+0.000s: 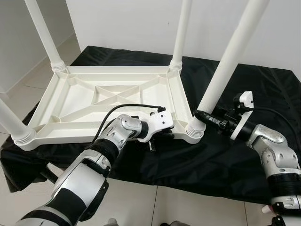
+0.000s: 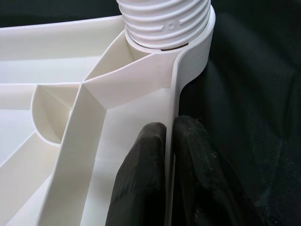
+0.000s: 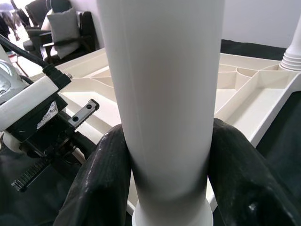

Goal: Building children table

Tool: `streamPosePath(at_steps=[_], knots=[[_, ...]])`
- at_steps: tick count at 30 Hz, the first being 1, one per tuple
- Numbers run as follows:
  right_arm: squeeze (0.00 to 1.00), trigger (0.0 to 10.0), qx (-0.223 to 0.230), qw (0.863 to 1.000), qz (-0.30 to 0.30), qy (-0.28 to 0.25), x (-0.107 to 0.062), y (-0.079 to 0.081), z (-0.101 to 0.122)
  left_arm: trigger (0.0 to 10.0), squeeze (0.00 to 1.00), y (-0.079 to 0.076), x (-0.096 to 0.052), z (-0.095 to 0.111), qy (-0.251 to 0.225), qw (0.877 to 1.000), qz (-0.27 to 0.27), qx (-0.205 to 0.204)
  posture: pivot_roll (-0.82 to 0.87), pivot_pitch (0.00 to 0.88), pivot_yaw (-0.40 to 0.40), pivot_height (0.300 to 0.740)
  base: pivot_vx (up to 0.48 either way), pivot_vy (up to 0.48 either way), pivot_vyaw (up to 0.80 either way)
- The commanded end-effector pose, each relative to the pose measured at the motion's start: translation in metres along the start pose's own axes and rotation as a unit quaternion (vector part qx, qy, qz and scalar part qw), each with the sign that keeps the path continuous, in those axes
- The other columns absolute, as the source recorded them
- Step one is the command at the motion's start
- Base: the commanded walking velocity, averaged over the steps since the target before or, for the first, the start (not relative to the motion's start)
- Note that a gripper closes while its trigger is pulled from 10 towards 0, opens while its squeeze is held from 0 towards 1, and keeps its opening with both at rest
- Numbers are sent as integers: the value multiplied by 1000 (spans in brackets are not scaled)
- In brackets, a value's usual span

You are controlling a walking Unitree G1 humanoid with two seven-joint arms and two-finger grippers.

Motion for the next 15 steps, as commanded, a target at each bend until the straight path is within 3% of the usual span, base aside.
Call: streamPosePath(at_steps=[1, 15], knots=[[0, 10000, 11, 1000, 19, 17, 8, 6, -10, 10000, 0, 4, -9, -14, 24, 999, 19, -14, -68, 8, -20, 740, 0, 0, 0], [0, 10000, 19, 999, 28, 29, 10, 9, -24, 10000, 0, 5, -11, -12, 20, 1000, 21, -9, -67, 14, -20, 740, 0, 0, 0]])
Point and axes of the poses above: a point about 5 cm out from each wrist's last joint towards the gripper, its own x axis pointing out of the wrist towards the gripper, its own z axis along the axis of the wrist's last joint, y = z × x, the point moved 2 cm from there along x, pointing out of the wrist towards the gripper, and after that the axes turned 1 degree about x, right-handed, at the moved point
